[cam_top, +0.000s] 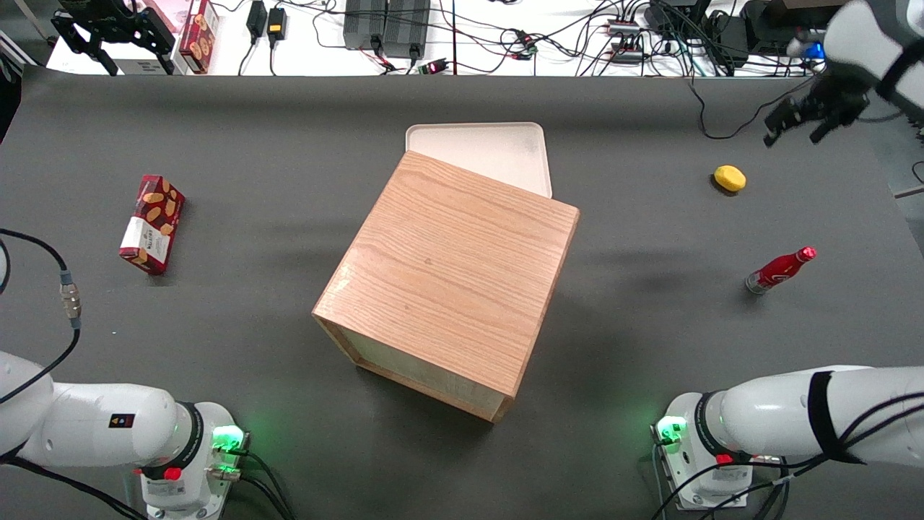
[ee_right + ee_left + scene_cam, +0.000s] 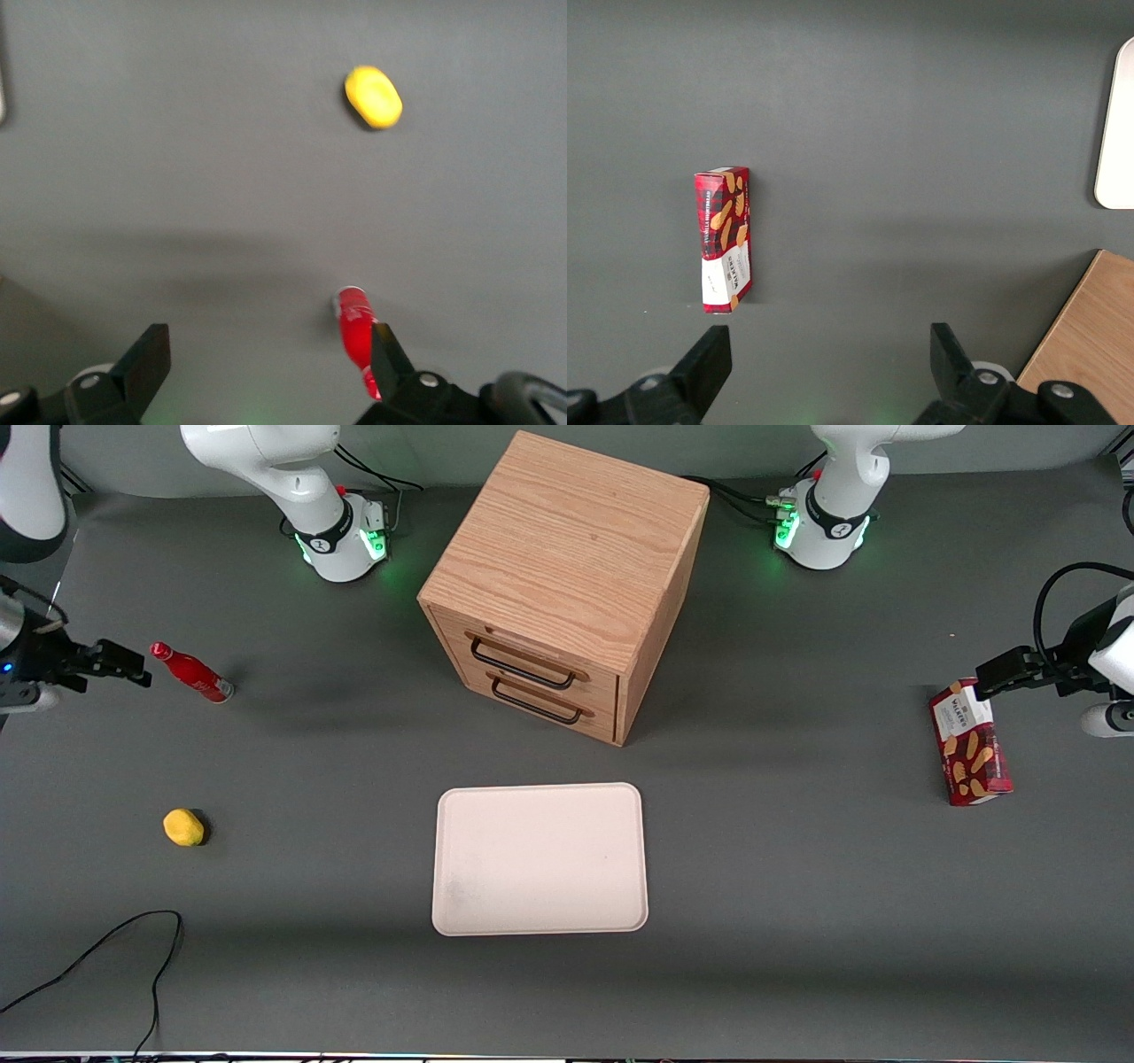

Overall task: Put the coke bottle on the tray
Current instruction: 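Lower the open right gripper around the bottle's cap end and close it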

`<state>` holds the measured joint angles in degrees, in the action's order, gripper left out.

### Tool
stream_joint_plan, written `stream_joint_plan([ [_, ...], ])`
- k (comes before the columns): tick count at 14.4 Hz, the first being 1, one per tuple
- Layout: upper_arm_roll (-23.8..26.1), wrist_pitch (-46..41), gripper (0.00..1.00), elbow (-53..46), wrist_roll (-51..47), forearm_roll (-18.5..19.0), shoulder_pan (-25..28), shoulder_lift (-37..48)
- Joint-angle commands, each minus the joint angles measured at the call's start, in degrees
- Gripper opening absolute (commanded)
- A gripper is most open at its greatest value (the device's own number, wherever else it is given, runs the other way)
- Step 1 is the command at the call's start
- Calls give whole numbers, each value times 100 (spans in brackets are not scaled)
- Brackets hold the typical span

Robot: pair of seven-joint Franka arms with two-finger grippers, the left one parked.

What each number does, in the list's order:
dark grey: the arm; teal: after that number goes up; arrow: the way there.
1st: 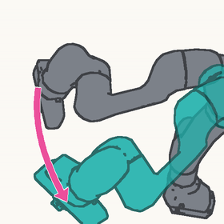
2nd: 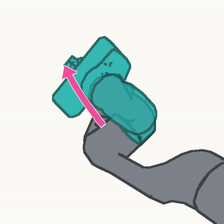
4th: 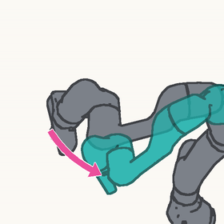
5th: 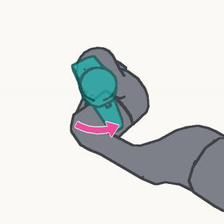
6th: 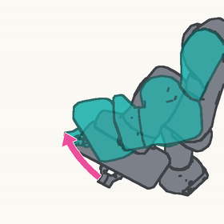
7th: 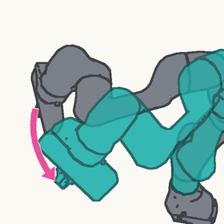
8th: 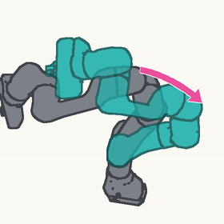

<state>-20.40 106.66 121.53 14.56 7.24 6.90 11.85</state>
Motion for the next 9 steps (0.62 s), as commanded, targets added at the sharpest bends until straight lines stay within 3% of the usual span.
stream_joint_plan([
  [1, -305, 565, 100, 1108, 265, 479, 13, 801],
  [5, -1114, 1382, 100, 1882, 1197, 602, 4, 951],
  [9, -1598, 2103, 100, 2523, 1373, 918, 4, 951],
])
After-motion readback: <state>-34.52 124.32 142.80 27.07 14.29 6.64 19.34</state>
